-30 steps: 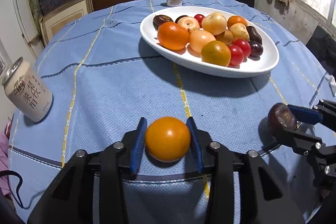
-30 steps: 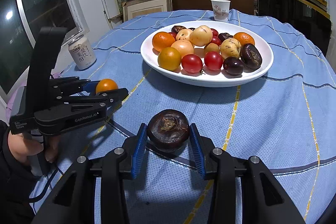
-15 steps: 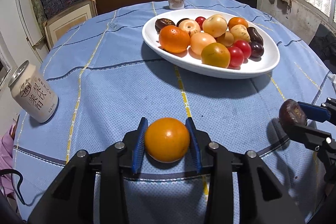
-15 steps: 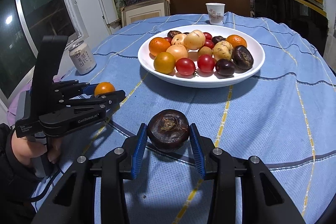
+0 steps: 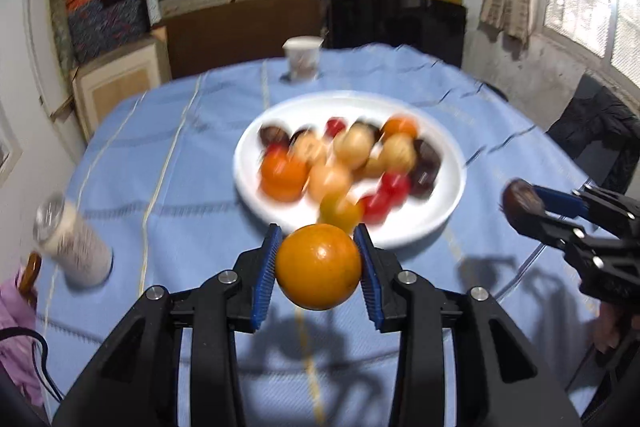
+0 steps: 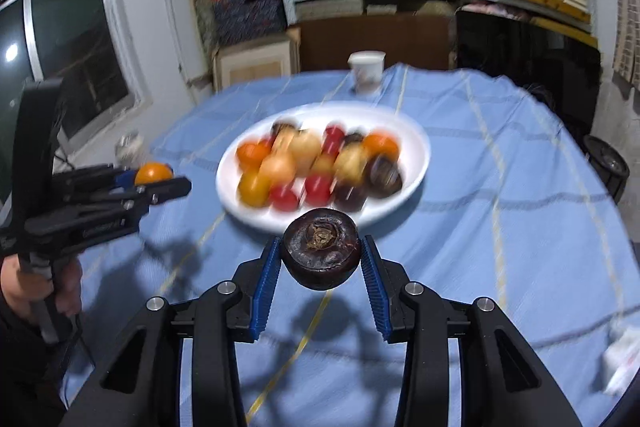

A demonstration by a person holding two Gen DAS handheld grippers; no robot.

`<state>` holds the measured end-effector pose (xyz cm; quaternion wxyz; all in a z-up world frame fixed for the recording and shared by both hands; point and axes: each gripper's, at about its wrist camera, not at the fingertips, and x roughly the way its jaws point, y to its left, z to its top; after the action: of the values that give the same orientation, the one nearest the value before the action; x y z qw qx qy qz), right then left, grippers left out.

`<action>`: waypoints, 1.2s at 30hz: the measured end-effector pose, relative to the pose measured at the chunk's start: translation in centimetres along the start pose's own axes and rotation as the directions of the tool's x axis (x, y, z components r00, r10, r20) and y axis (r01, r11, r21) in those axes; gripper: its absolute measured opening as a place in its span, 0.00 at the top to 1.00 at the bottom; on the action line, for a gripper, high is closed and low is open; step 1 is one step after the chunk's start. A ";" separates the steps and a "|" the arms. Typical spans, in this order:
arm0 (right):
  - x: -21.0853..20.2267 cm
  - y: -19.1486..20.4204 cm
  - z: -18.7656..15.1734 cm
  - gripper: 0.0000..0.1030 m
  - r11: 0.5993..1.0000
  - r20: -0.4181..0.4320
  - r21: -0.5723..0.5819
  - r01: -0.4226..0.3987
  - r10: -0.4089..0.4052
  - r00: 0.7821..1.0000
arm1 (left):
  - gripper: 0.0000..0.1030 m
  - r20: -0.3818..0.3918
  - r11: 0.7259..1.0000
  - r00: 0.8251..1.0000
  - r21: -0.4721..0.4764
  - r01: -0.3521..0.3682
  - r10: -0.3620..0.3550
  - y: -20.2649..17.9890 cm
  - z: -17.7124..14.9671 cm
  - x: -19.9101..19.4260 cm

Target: Organize fruits

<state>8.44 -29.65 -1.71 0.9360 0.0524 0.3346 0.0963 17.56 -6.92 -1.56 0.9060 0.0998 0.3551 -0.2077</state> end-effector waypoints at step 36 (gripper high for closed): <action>-4.5 1.6 -2.6 0.04 0.998 -0.048 0.068 -0.006 0.009 0.999 | 0.05 -0.057 0.995 0.998 -0.094 -0.041 0.036 -1.8 -3.1 -5.9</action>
<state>3.12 -28.93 -0.70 0.9250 0.0828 0.3599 0.0895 10.97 -5.65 0.16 0.9034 0.0691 0.3875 -0.1700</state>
